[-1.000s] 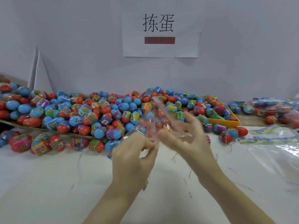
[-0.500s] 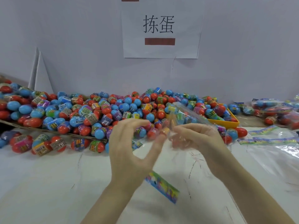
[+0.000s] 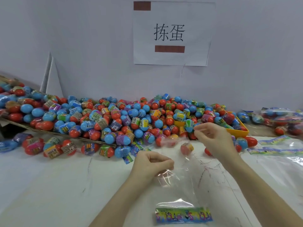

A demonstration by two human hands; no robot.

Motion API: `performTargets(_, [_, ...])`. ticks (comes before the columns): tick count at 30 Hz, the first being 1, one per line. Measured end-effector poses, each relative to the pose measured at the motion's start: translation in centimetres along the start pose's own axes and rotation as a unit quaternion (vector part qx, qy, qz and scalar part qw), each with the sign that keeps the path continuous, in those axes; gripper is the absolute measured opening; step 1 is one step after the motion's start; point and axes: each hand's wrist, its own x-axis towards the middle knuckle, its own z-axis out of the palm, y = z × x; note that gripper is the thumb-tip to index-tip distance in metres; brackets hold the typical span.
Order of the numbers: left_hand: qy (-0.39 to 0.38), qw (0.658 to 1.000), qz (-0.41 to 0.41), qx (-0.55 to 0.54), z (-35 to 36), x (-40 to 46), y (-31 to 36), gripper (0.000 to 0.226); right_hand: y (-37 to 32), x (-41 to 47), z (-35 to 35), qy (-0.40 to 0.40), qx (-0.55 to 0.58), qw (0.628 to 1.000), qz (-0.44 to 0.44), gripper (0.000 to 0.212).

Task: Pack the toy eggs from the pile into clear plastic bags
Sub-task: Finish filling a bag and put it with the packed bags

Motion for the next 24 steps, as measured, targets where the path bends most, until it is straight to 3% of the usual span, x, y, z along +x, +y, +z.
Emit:
performTargets(3, [0.026,0.999,0.011,-0.019,-0.3,0.4,-0.2,0.020,1.3,1.6,2.6,-0.146,-0.222,0.954,-0.141,0.036])
performTargets(6, [0.054,0.997,0.014,-0.049,-0.6,0.7,-0.1,0.009,0.6,2.9,3.8,-0.233,-0.253,0.922,-0.176,0.039])
performTargets(9, [0.093,0.992,0.020,-0.086,-1.0,1.0,0.0,0.007,0.2,3.3,4.5,-0.262,-0.273,0.913,-0.152,0.054])
performTargets(12, [0.117,0.986,0.019,-0.121,-1.5,1.2,0.1,0.008,0.8,2.9,4.6,-0.210,-0.286,0.928,-0.111,0.070])
performTargets(17, [0.129,0.983,0.009,-0.133,-1.8,1.6,-0.3,0.009,1.9,1.1,3.0,-0.090,-0.124,0.984,-0.093,0.025])
performTargets(20, [0.088,0.988,0.005,-0.125,-1.4,1.3,-0.2,0.010,0.4,0.2,0.9,-0.020,0.091,0.995,-0.035,0.032])
performTargets(22, [0.058,0.993,0.006,-0.104,-0.9,1.1,0.0,0.012,-1.3,-0.6,-0.4,-0.044,0.228,0.972,-0.025,0.035])
performTargets(24, [0.031,0.996,0.012,-0.082,-0.2,0.6,0.2,0.013,-2.7,-1.5,-0.9,-0.093,0.236,0.966,-0.056,0.035])
